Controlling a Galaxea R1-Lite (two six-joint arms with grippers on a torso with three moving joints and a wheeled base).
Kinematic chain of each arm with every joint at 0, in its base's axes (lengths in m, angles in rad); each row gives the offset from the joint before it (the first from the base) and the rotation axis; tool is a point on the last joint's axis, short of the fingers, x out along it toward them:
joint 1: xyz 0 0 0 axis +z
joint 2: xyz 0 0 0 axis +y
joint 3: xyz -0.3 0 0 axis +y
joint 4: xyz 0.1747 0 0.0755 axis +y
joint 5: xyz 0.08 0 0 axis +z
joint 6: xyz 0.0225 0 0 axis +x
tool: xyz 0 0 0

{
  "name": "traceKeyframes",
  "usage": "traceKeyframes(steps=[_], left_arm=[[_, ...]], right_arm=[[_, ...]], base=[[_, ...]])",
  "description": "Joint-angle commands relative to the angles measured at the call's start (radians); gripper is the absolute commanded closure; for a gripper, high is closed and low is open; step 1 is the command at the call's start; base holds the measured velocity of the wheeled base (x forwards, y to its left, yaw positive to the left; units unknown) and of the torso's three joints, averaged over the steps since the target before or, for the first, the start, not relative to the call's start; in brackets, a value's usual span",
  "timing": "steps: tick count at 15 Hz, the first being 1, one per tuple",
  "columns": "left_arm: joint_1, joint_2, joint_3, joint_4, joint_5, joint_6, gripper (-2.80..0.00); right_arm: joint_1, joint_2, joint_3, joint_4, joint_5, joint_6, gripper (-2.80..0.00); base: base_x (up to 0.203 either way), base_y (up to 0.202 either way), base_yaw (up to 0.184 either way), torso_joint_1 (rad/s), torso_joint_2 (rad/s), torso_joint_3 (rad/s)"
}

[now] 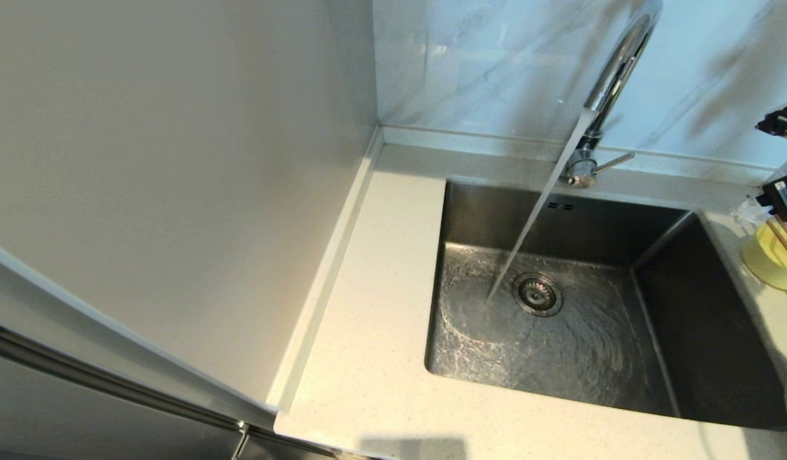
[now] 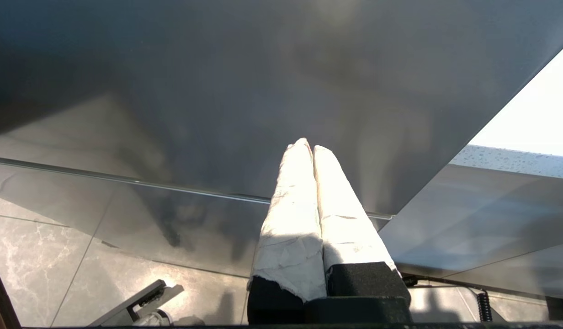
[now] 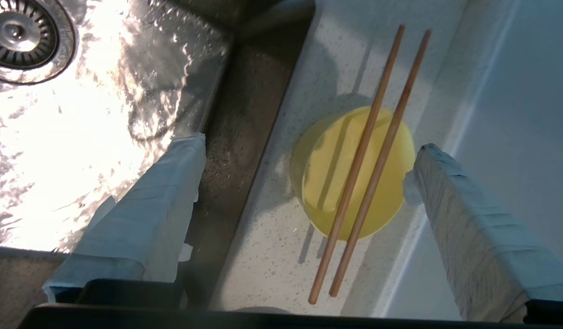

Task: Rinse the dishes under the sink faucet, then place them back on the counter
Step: Pick up the chopsticks

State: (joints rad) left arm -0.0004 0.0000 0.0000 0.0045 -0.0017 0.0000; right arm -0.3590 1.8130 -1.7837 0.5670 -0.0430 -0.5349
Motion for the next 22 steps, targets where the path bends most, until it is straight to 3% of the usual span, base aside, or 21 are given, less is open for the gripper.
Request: traceKeyframes(steps=[1, 4, 6, 8, 13, 22], left_arm=[[0.000, 0.000, 0.000, 0.000, 0.000, 0.000, 0.00], [0.000, 0.000, 0.000, 0.000, 0.000, 0.000, 0.00], [0.000, 0.000, 0.000, 0.000, 0.000, 0.000, 0.00], [0.000, 0.000, 0.000, 0.000, 0.000, 0.000, 0.00], [0.000, 0.000, 0.000, 0.000, 0.000, 0.000, 0.00], [0.000, 0.000, 0.000, 0.000, 0.000, 0.000, 0.00]], right_arm=[[-0.023, 0.037, -0.026, 0.048, 0.042, -0.004, -2.80], [-0.086, 0.017, -0.090, 0.232, 0.226, 0.016, -2.80], [-0.111, 0.067, -0.156, 0.271, 0.262, 0.120, -2.80], [-0.139, 0.101, -0.179, 0.270, 0.257, 0.192, -2.80], [-0.165, 0.160, -0.170, 0.095, 0.135, 0.194, -2.80], [-0.237, 0.229, -0.172, 0.086, 0.133, 0.190, -2.80]], base=[[0.000, 0.000, 0.000, 0.000, 0.00, 0.000], [0.000, 0.000, 0.000, 0.000, 0.00, 0.000], [0.000, 0.000, 0.000, 0.000, 0.00, 0.000], [0.000, 0.000, 0.000, 0.000, 0.00, 0.000], [0.000, 0.000, 0.000, 0.000, 0.00, 0.000], [0.000, 0.000, 0.000, 0.000, 0.00, 0.000]])
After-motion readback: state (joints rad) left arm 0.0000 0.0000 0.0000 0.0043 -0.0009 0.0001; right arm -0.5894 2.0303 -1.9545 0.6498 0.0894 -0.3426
